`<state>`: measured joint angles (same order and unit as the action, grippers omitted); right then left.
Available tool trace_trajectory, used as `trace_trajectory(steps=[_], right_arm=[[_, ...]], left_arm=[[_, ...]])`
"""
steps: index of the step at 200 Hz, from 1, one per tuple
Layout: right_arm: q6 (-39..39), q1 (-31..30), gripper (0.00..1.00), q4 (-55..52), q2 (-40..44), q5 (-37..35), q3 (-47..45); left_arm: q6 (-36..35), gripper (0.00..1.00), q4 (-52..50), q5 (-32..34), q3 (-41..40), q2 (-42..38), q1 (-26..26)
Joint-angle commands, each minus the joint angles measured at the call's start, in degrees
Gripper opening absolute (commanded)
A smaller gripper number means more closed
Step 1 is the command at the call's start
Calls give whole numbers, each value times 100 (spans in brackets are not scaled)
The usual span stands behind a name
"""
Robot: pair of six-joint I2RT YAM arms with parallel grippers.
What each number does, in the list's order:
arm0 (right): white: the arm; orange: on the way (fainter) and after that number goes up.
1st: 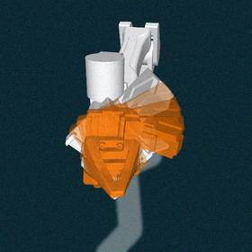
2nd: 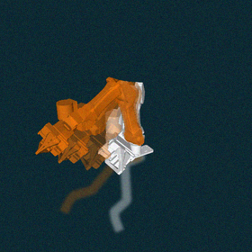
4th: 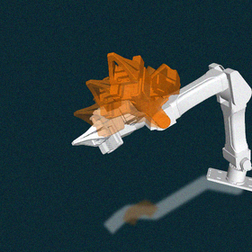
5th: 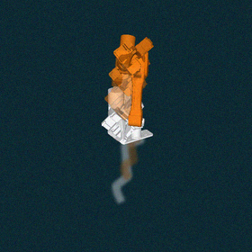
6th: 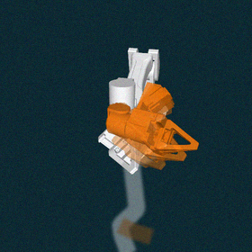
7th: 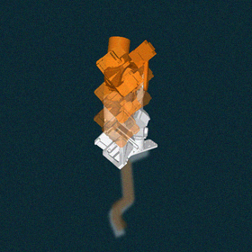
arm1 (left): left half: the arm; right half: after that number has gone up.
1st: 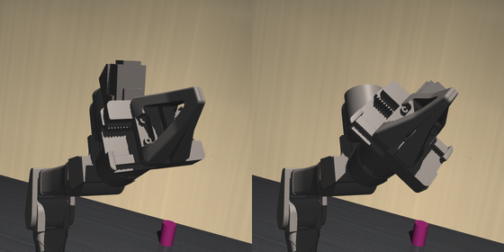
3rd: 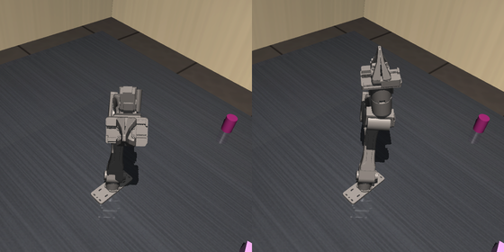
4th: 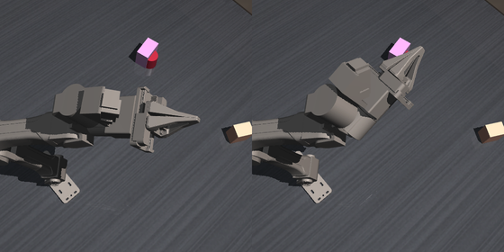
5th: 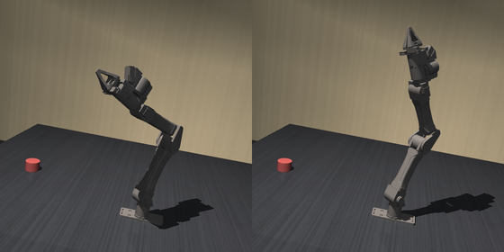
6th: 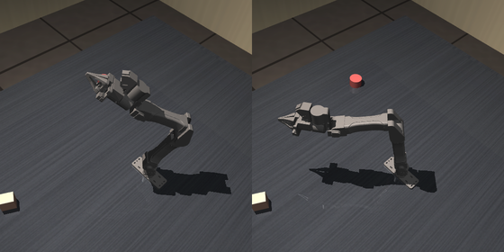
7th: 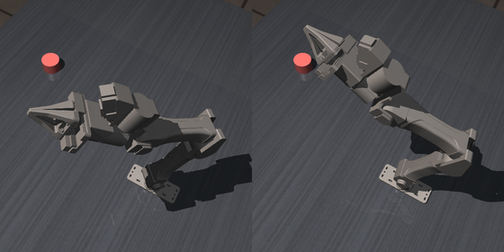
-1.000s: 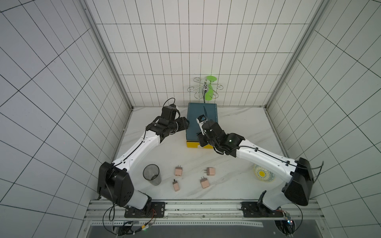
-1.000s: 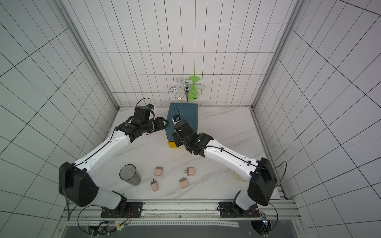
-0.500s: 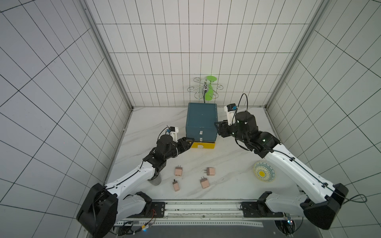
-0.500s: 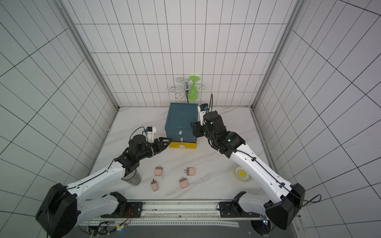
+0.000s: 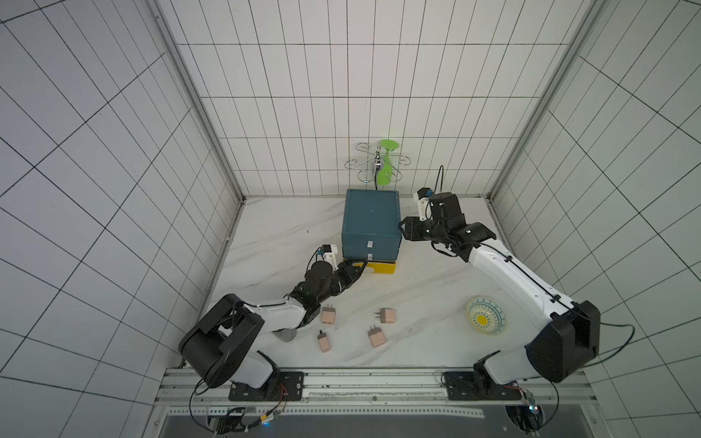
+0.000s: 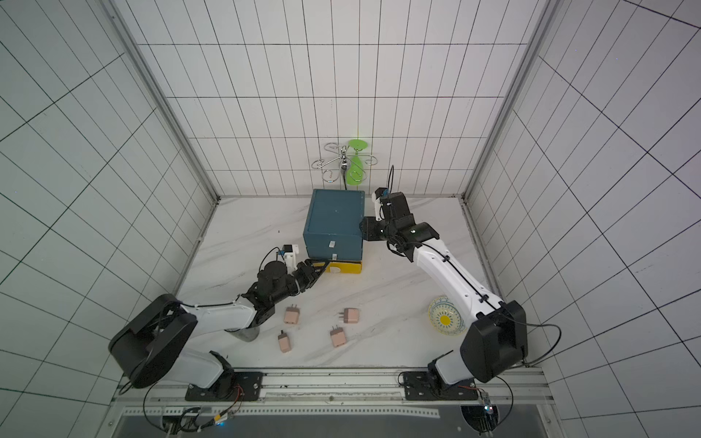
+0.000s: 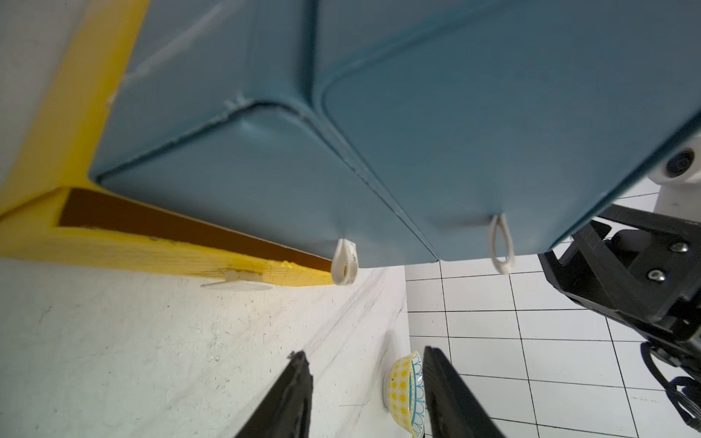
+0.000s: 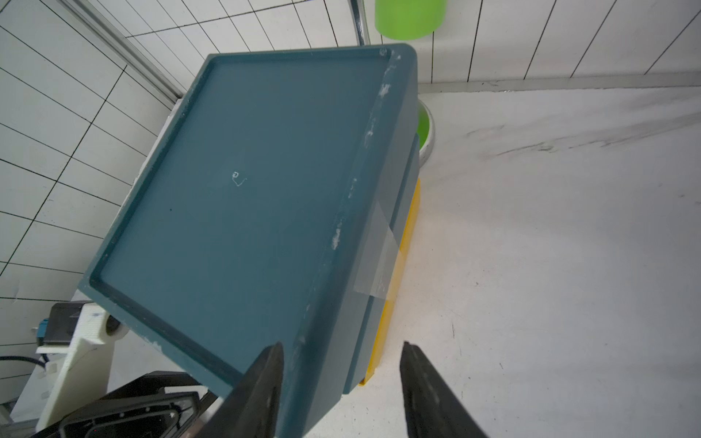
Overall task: Place the plugs into the drawer by color
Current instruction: Open the drawer in the storage box.
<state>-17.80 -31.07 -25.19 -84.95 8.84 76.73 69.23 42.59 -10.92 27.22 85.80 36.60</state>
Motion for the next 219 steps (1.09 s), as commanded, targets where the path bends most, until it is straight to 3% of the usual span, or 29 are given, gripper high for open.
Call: trace_trajectory(steps=[1,23,49,77,114,141,163,219], right_arm=[[40,61,53,18,-75,342,294],[-35,79,53,230,-115,381,161],[-30,87,53,276,-304,515,180],[66,100,52,222,-365,575,118],[120,162,52,278,-378,682,43],[224,219,52,253,-444,826,90],[209,279,52,311,-426,855,28],[233,297,51,349,-693,1043,54]], left_arm=[[283,49,1152,131,-68,346,97],[344,48,1474,203,-23,801,126],[333,47,2523,258,-19,1402,180],[235,49,2150,238,290,1611,193],[116,49,2474,423,275,1852,111],[-23,41,2332,449,433,1906,64],[0,25,2488,322,509,2124,-10],[-210,22,2252,214,638,2003,64]])
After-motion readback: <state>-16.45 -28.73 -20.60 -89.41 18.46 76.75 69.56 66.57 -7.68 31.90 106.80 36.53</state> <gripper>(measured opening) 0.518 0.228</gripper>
